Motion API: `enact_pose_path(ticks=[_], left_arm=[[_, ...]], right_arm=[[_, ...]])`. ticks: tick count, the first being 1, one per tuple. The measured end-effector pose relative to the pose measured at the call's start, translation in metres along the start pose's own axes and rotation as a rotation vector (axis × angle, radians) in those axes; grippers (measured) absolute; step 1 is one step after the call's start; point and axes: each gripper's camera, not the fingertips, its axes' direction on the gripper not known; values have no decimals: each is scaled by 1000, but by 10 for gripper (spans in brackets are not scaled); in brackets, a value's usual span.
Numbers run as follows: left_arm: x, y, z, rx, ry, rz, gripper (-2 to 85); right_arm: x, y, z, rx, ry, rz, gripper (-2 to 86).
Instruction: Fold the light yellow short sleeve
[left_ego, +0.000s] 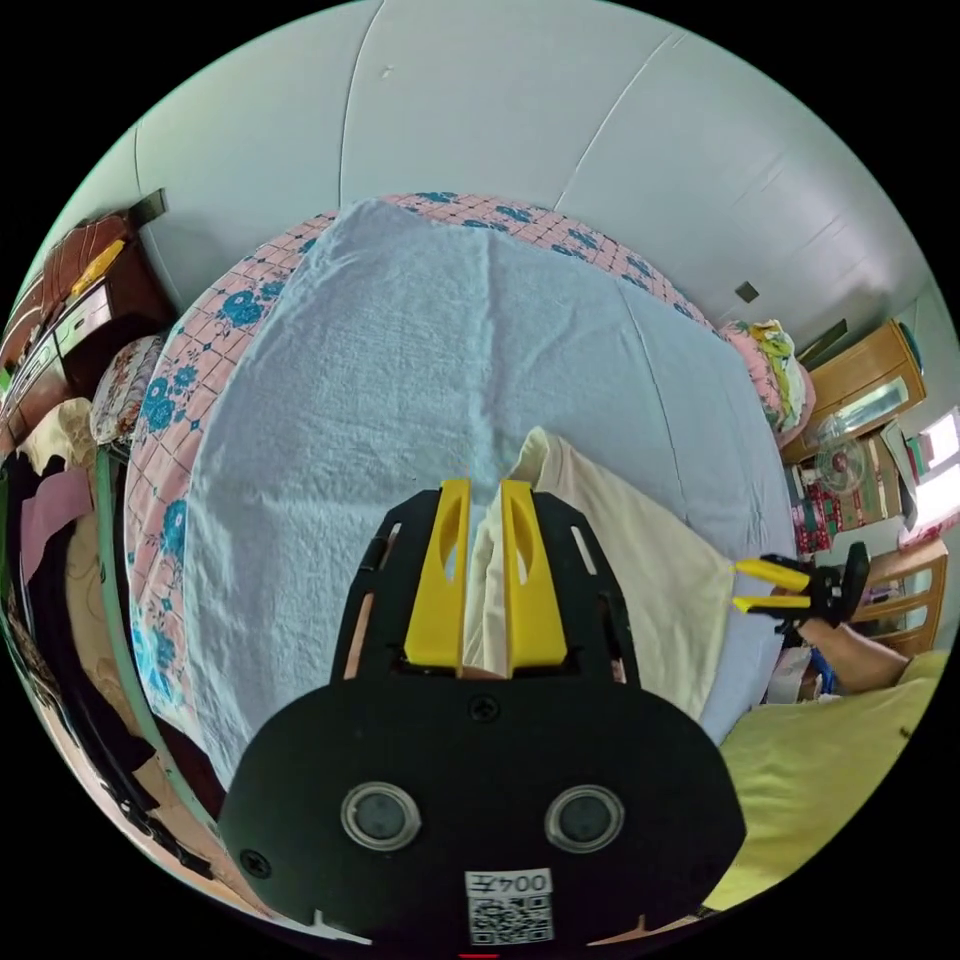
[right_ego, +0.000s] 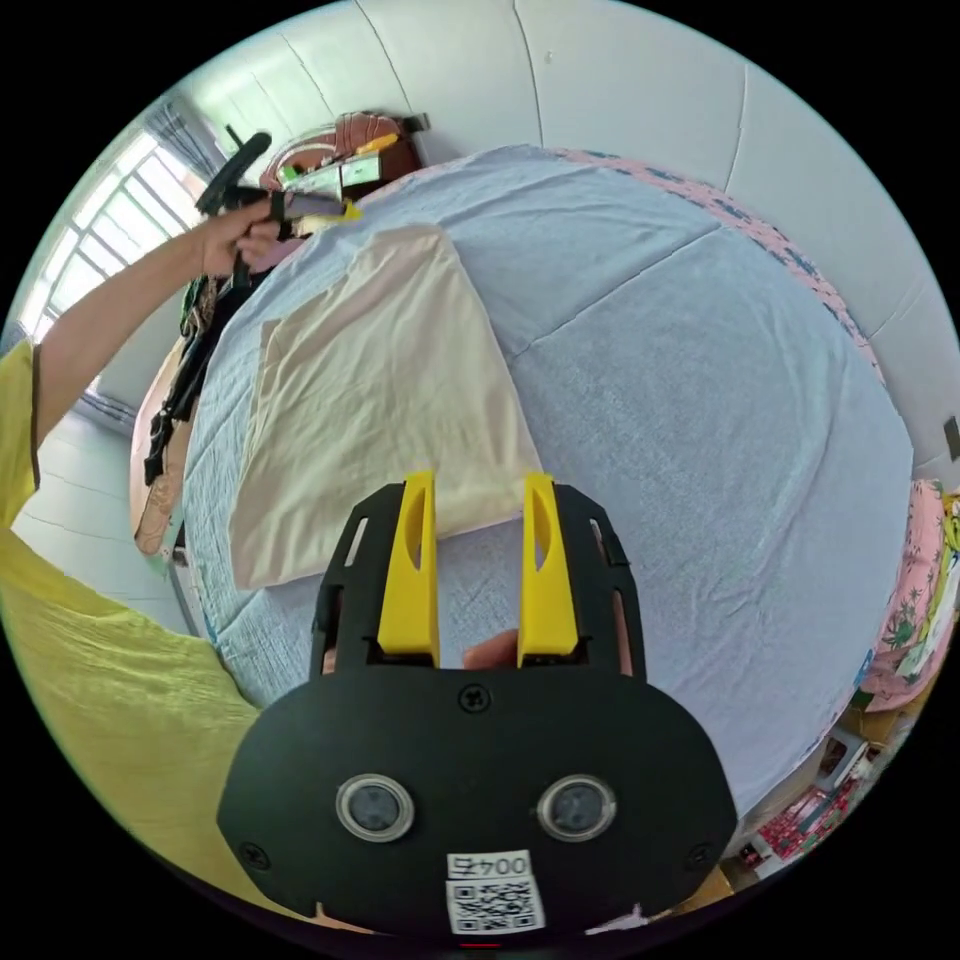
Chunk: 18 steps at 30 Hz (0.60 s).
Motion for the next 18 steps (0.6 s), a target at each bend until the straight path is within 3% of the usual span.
enact_pose_path(ticks=[2,6,12,18], left_arm=[[6,19,17,-20,-10,31,68],[17,29,38,-14,-32,41,73],[25,41,65,-80,-202,66,36],[-4,66,64,-45,-69,-75,24]], right_arm=[[4,6,-6,59,8,13,120],[4,6,4,-3,20,3,102],[2,11,23,-45,84,-14,84],[1,15,25,-65,119,-50,75]])
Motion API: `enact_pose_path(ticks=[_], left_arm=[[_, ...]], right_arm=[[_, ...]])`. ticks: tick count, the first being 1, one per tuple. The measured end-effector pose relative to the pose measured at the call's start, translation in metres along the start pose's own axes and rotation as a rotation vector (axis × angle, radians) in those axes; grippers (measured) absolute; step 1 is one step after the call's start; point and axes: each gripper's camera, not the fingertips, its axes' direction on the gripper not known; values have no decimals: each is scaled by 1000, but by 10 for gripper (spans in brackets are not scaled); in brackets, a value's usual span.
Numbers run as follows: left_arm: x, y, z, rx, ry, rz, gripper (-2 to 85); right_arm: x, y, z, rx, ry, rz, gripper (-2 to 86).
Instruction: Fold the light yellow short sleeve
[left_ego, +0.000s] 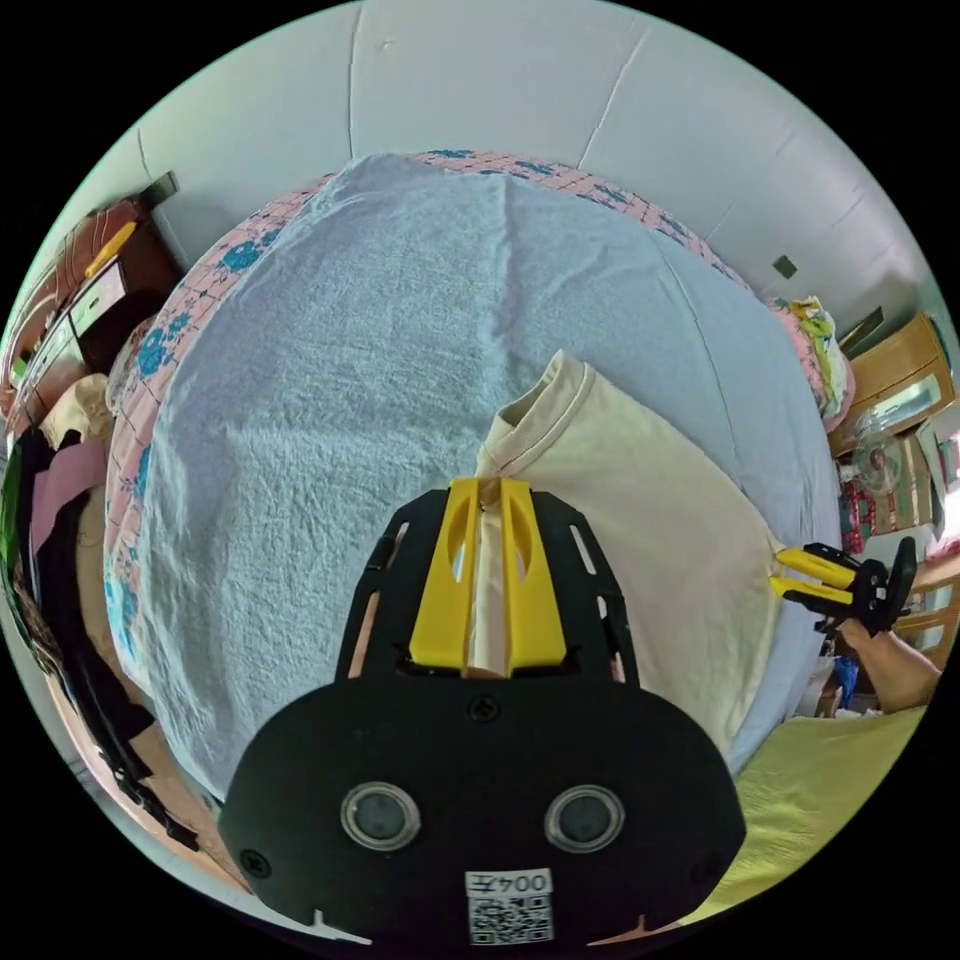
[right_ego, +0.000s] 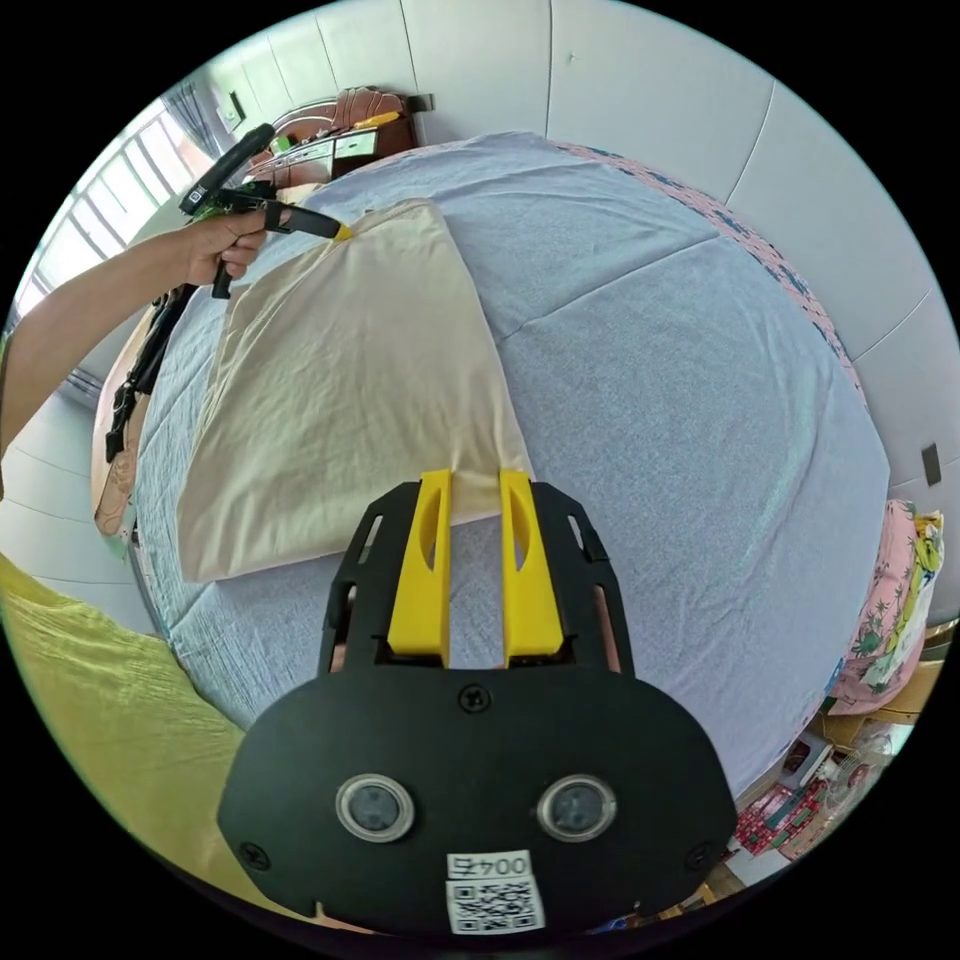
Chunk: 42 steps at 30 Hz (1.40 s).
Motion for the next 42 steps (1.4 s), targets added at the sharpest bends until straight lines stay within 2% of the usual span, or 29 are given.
enact_pose_path(ticks=[2,6,10,12,16,19,25,31,36,42], left_arm=[[-15,11,-10,31,92,-46,26],[-38,40,-49,108,153,-109,33],[-41,101,-78,102,152,-86,53],[-33,134,-77,91,125,-72,59],[-15,191,-62,81,70,-94,64],[-9,213,-55,87,46,-145,67],[-16,235,-61,124,142,-281,60],[-17,257,-79,112,109,-272,17],[-19,286,-83,94,82,-256,7],[-30,334,-100,253,300,-439,5]], right_arm=[[4,2,0,1,-16,13,80],[14,7,-2,7,-98,38,102],[23,14,-22,57,-232,79,116],[15,21,-37,140,-255,41,113],[-18,33,-49,162,-312,-54,110],[-43,38,-45,163,-305,-100,110],[-80,41,-32,94,-301,-207,108],[-95,46,-8,-41,-208,-265,95],[-94,57,-7,2,-156,-300,84],[-86,57,-13,7,-182,-298,100]])
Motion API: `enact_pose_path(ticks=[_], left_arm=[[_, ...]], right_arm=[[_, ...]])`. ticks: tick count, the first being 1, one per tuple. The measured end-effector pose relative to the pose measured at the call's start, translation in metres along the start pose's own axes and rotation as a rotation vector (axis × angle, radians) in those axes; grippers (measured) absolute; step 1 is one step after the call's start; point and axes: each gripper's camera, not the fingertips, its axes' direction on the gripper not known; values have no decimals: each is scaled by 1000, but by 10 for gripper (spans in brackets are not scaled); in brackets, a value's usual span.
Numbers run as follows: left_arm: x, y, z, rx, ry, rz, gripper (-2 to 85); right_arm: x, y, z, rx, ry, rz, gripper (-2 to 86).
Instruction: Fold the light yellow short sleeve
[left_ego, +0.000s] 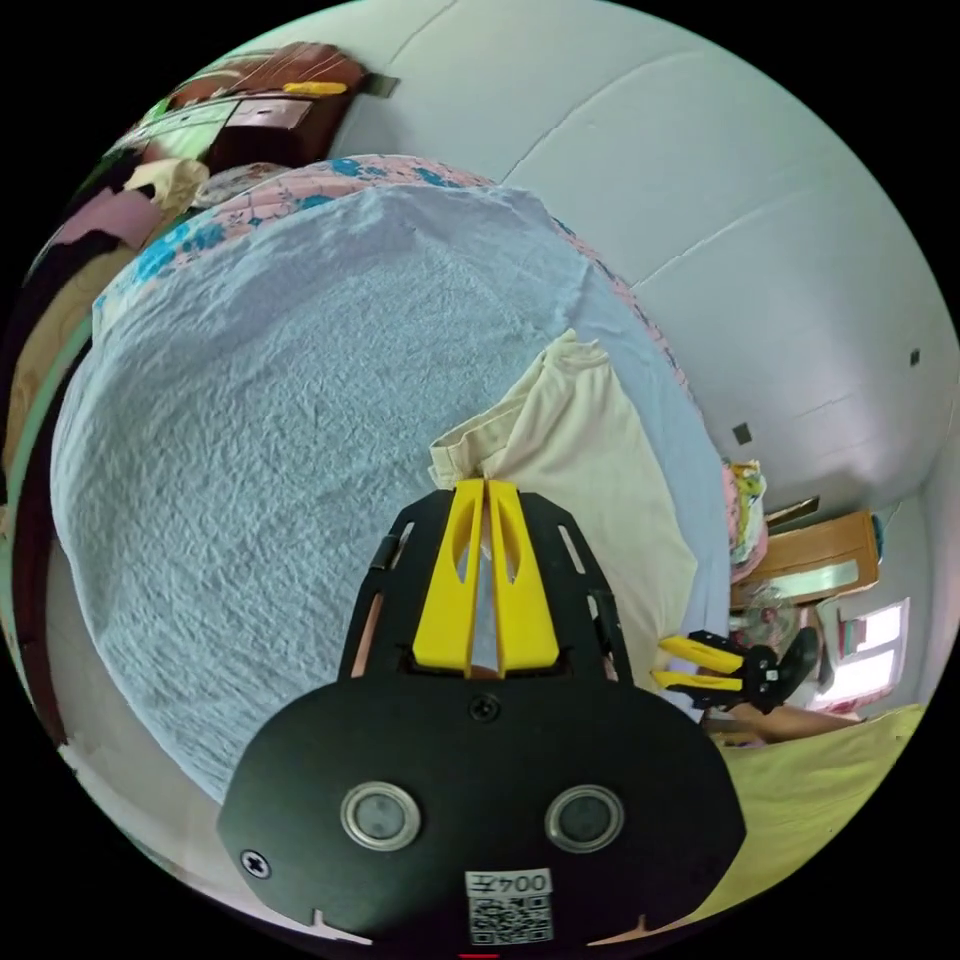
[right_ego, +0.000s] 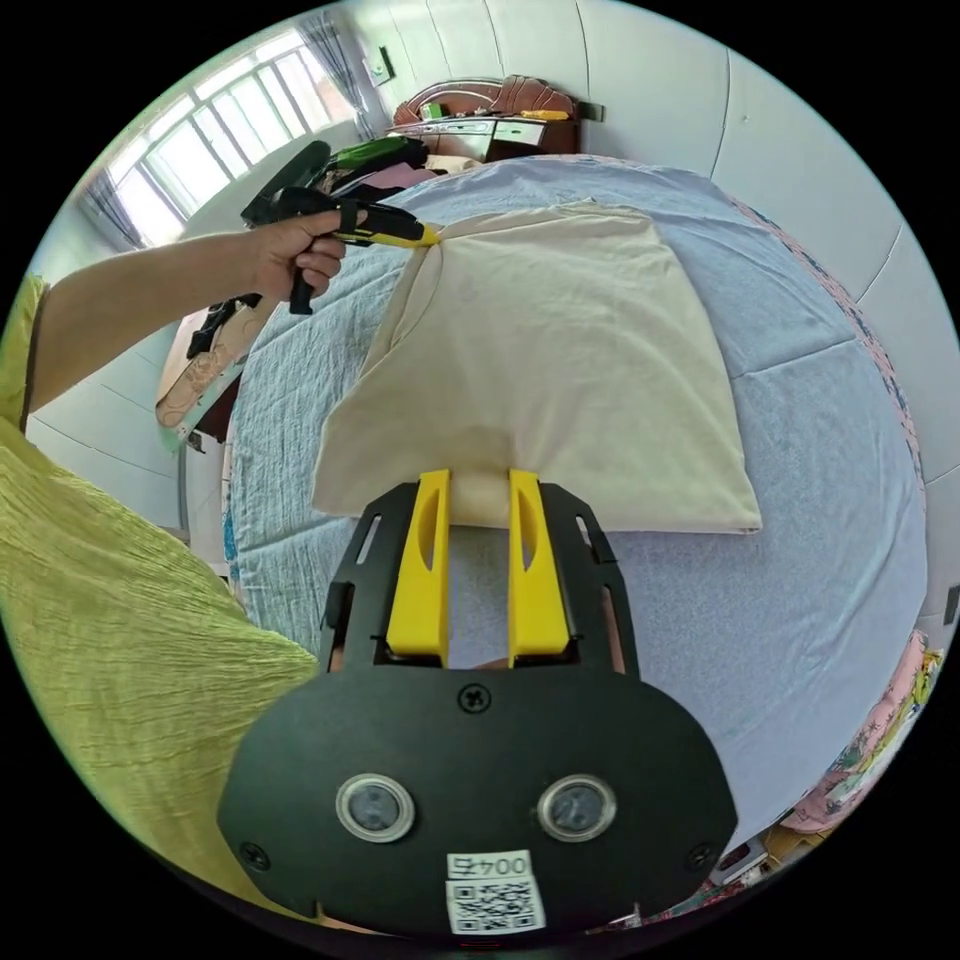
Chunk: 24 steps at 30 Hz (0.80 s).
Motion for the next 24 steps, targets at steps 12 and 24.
enact_pose_path(ticks=[12,24], left_arm=[[92,17,-29,78,-200,148,1],[108,54,-89,146,19,-24,1]], right_arm=[[120,28,-69,225,-30,356,90],[214,61,-89,209,-175,517,94]])
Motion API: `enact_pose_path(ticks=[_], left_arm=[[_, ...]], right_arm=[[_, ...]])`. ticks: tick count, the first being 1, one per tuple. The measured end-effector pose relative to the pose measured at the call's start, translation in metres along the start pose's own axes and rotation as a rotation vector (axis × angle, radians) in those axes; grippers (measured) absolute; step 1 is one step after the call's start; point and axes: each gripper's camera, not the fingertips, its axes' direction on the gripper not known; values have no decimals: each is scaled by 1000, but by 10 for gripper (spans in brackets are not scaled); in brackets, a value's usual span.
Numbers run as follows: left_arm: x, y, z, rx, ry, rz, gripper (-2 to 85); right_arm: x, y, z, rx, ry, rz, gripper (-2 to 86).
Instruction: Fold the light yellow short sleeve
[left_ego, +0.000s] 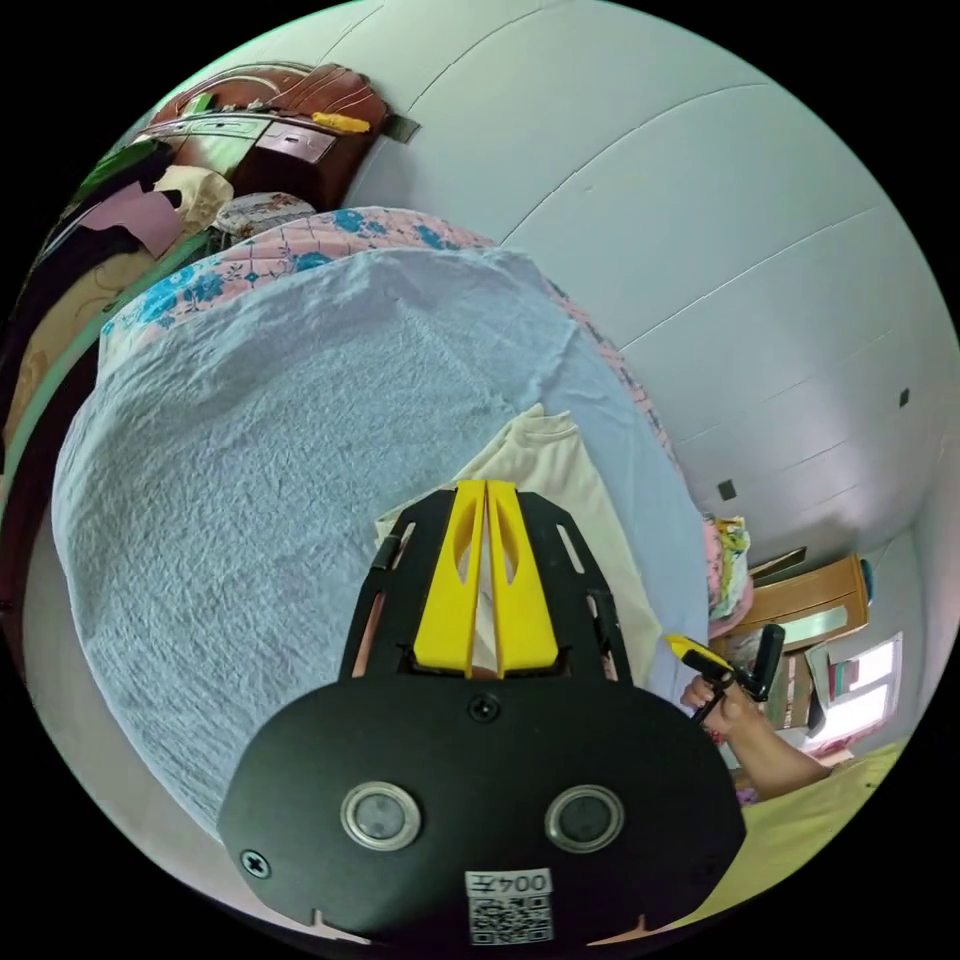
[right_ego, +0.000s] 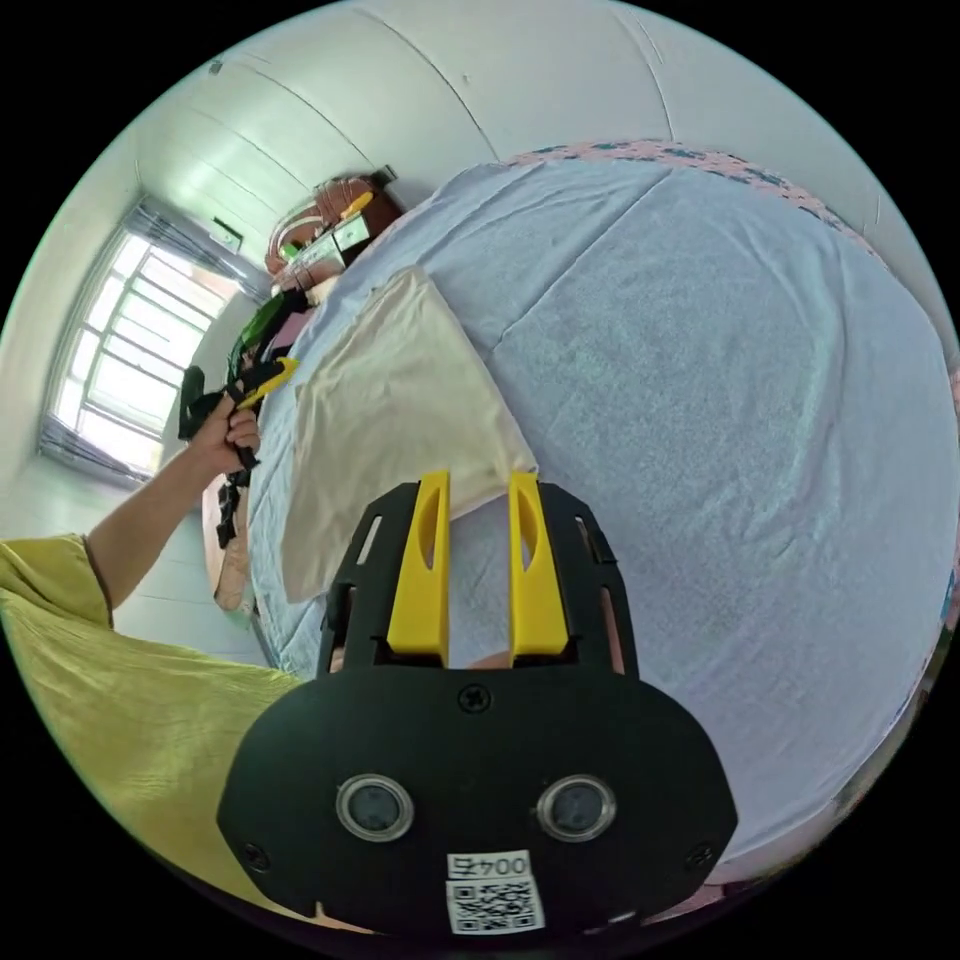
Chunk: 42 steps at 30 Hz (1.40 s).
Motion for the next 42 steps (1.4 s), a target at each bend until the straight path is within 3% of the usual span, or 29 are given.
enact_pose_path(ticks=[7,11,17,23,29,42], left_arm=[[93,115,-49,-74,5,121,1],[152,195,-44,-129,-66,107,2],[195,261,-54,-43,-182,-78,1],[239,281,-63,46,-270,-125,1],[269,269,-55,-8,-370,-97,2],[274,274,-73,-5,-237,-144,1]], right_arm=[[90,-6,-42,-9,-249,258,74],[109,-27,-38,-61,-291,229,70],[116,-51,-34,-158,-316,115,77],[128,-72,-47,-232,-272,-17,81],[125,-94,-40,-289,-258,-76,81],[107,-145,-21,-297,-214,-78,83]])
